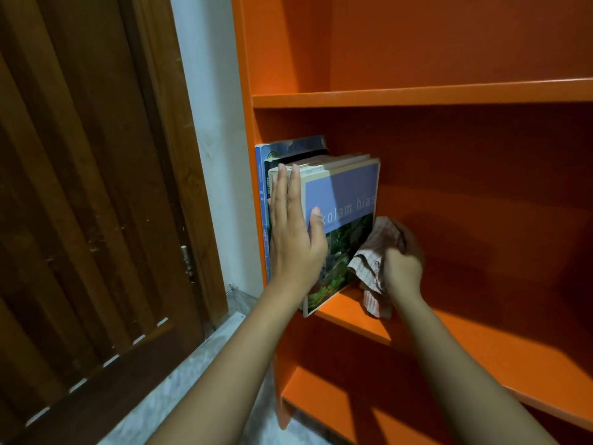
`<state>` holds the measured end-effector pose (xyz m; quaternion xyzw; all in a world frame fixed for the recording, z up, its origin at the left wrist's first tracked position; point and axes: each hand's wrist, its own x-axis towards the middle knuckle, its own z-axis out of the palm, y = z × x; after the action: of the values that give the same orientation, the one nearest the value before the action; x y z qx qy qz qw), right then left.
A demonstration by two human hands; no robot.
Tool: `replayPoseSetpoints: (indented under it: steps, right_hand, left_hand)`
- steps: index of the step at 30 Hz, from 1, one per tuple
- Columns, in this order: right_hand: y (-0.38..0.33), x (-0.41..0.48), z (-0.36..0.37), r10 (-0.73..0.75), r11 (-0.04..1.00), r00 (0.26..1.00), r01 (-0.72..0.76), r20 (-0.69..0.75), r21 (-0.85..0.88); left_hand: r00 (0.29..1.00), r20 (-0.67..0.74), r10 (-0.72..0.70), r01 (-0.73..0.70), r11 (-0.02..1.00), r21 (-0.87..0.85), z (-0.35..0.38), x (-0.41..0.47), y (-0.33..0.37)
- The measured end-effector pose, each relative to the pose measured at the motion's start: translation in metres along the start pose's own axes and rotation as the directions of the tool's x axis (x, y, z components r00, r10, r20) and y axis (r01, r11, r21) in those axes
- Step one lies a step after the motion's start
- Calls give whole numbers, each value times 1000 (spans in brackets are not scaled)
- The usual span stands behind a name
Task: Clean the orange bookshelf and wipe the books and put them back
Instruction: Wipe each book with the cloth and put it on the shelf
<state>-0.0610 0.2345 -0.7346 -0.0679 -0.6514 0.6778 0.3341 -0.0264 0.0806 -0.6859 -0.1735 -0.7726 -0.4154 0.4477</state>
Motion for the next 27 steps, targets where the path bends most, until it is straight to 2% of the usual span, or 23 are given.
replayPoseSetpoints:
  steps: [7, 15, 18, 22, 27]
  right_hand:
    - [-30, -10, -11, -73, 996, 997, 75, 32, -44]
    - [-100, -48, -5, -311, 938, 946, 322, 96, -128]
    - [-124, -74, 8, -402, 894, 897, 429, 185, -132]
    - [-142, -115, 43, -499, 819, 795, 562, 345, -112]
    - [-128, -162, 97, -435, 815, 758, 561, 486, -146]
  left_hand:
    - [997, 46, -54, 52, 998, 38, -34, 1, 22]
    - [988, 123, -90, 70, 985, 160, -106, 3, 37]
    - [986, 113, -126, 96, 967, 236, -140, -4, 37]
    - [975, 102, -195, 148, 925, 351, -187, -20, 25]
    - [939, 110, -326, 233, 839, 492, -233, -48, -13]
